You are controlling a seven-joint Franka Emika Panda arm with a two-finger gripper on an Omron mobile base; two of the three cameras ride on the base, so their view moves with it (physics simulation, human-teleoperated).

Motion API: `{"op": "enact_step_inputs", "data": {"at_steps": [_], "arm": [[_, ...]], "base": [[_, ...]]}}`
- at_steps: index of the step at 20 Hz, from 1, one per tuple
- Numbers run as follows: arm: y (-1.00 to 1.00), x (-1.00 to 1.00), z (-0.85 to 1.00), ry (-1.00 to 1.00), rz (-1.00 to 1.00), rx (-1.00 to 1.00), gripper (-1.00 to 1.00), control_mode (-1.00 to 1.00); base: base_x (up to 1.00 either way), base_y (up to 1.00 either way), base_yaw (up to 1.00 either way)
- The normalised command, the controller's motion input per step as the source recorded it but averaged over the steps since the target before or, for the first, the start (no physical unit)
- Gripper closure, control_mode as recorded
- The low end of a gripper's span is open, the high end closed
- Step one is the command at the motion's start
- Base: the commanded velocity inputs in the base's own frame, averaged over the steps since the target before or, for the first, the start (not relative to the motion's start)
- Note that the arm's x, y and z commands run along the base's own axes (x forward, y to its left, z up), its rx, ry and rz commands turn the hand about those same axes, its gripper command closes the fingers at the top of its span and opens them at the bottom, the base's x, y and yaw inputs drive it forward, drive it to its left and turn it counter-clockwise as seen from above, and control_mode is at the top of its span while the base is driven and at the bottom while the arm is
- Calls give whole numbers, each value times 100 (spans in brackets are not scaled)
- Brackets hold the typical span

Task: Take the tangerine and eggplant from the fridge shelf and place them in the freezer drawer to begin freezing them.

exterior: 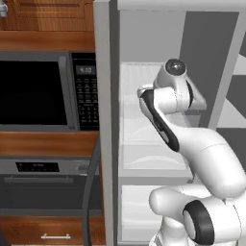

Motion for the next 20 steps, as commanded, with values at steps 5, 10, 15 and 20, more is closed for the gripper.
{"op": "enact_step_inputs", "data": {"at_steps": [5, 10, 15, 20], "arm": [[0, 71, -20, 16, 3, 0, -100, -100], [0, 64, -22, 12, 4, 1, -100, -100], [1, 48, -22, 5, 4, 0, -100, -100], [3, 30, -20, 0, 5, 0, -100, -100]], "base": [[0, 0, 0], [0, 0, 0], [0, 0, 0], [0, 0, 0]]}}
